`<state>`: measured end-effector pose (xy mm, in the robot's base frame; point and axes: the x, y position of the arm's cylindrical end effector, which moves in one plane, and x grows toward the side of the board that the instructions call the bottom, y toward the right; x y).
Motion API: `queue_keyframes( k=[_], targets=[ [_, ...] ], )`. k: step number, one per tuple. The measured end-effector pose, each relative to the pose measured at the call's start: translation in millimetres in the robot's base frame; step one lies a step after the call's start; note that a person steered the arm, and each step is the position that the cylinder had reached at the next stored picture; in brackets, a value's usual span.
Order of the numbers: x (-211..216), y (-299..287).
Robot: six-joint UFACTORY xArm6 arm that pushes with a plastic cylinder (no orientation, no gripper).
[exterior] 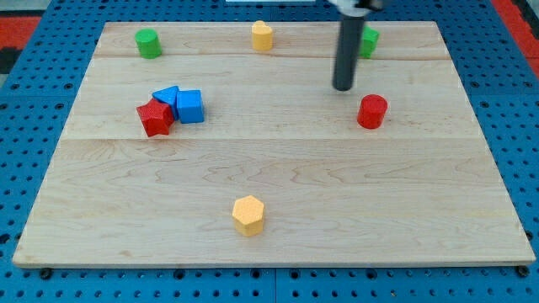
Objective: Push the red circle bottom to the blue cube
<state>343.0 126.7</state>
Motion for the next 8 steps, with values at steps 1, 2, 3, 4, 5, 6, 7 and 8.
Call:
queue_keyframes(
  k=[1, 2, 3, 4, 5, 6, 7, 8],
  targets=[
    [29.5, 56.3],
    [55.6, 63.5],
    [56.6, -30.9],
    [62.2, -123.5],
    [84.9, -145.5],
    [120.3, -132.0],
    [118.1, -143.5],
    [104.6, -143.5]
  ],
)
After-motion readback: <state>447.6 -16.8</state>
